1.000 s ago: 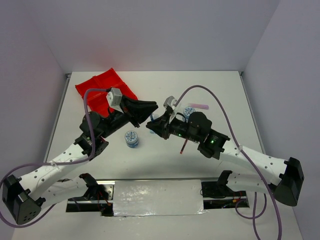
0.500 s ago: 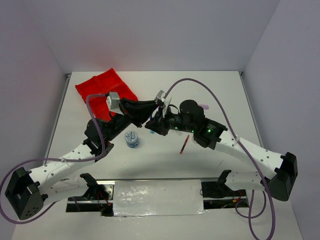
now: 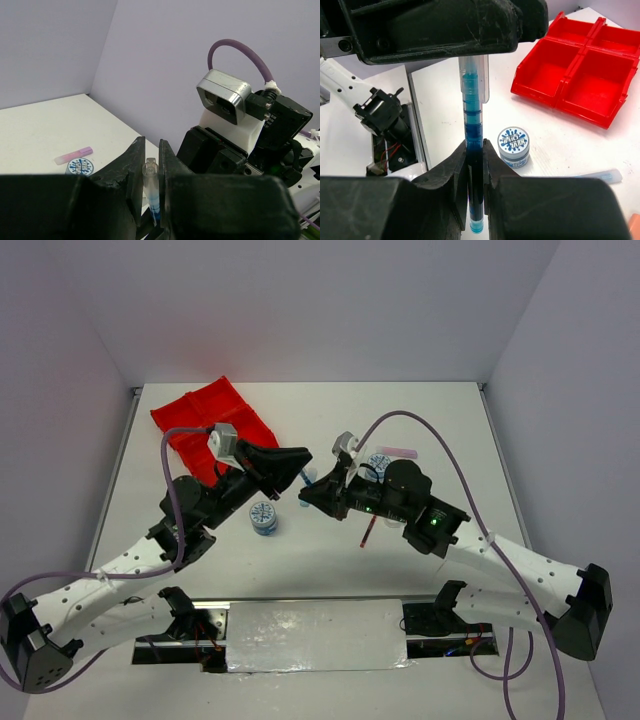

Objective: Sort the stationery into containers
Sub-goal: Close the pen cap on the pen.

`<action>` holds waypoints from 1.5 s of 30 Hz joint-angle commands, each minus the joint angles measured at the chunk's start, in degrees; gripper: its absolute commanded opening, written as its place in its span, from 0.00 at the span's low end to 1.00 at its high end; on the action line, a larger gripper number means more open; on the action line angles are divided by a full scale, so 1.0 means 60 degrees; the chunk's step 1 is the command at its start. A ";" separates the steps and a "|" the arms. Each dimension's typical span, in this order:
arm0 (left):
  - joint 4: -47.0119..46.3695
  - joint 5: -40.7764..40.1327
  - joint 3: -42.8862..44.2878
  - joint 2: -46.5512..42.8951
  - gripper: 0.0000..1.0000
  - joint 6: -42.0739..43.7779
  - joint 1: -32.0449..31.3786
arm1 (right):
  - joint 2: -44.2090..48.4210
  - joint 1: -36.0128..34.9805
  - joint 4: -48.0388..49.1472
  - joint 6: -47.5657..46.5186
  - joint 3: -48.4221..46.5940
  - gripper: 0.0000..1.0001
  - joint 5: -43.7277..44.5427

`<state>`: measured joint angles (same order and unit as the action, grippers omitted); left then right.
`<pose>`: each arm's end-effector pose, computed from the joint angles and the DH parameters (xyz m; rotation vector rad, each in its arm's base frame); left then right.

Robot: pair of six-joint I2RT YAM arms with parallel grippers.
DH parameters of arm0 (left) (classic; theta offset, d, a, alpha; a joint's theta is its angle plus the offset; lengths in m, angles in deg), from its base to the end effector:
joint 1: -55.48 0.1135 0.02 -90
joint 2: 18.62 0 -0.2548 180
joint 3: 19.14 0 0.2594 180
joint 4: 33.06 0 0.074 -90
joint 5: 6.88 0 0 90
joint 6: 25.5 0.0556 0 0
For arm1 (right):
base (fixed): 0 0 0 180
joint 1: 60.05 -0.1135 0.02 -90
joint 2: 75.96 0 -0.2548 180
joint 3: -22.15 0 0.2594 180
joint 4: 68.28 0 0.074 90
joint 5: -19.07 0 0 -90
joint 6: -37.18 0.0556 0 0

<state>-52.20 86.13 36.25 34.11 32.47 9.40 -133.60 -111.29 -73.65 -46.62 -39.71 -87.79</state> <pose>0.1679 -0.1786 0.3764 0.2061 1.2660 -1.2189 0.1562 0.2202 0.3453 -0.8623 1.4474 1.0020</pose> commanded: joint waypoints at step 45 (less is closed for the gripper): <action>0.3046 0.0466 0.1625 -0.0849 0.67 0.1046 -0.0259 | 0.0189 0.0059 0.4392 0.0813 0.1036 0.00 -0.0895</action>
<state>-31.30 86.81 45.26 30.20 37.60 7.80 -133.89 -110.55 -52.88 -42.60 -33.90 -92.60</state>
